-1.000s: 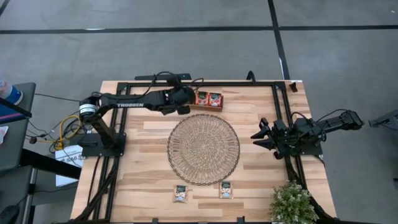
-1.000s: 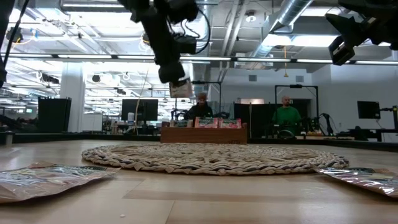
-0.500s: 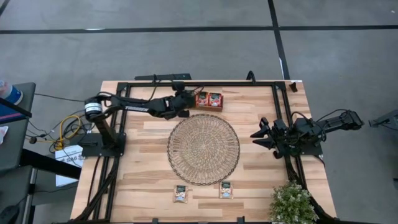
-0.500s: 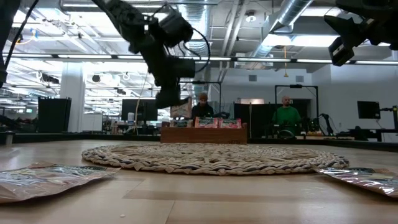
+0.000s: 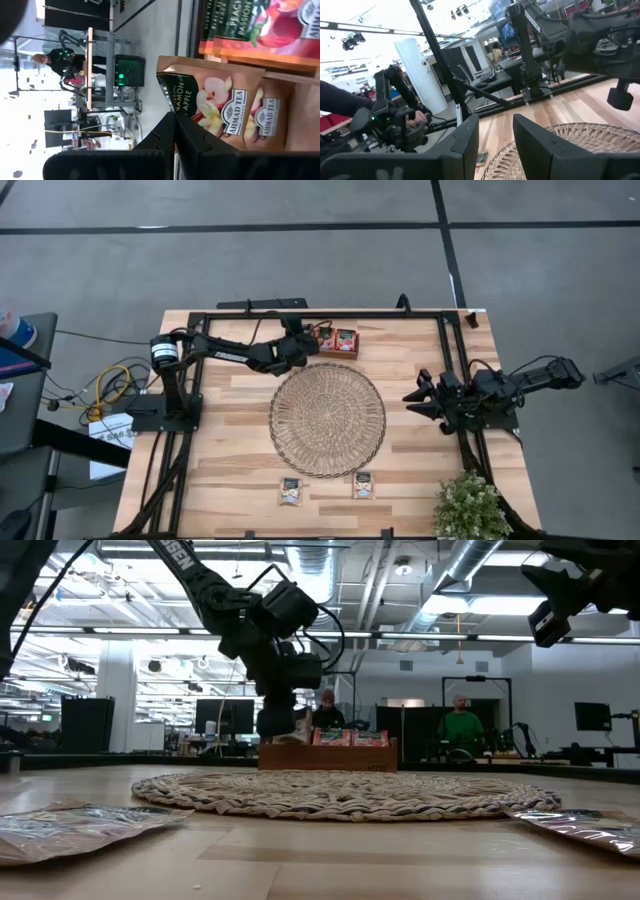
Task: Pick & Place Tea
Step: Put the brown tea bag into the left section of the wooden organizer
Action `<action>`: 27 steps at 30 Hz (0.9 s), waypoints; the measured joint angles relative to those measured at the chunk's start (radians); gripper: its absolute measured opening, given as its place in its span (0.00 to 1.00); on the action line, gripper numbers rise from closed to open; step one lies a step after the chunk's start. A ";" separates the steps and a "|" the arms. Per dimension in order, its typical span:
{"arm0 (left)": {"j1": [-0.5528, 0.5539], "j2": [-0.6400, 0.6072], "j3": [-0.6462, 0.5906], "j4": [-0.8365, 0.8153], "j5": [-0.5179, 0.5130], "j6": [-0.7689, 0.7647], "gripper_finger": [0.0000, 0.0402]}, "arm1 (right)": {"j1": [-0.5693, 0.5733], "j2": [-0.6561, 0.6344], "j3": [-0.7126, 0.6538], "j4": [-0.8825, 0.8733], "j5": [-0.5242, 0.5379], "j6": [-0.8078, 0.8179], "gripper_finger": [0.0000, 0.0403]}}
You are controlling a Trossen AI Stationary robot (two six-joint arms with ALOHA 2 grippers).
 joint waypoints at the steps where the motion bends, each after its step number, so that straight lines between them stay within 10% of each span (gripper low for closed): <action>1: 0.000 0.000 0.000 -0.004 0.002 -0.001 0.00 | 0.000 0.000 0.000 0.000 0.000 0.000 0.28; 27: 0.048 0.000 0.000 -0.068 0.098 -0.109 0.00 | 0.000 0.000 0.000 0.000 0.000 0.000 0.28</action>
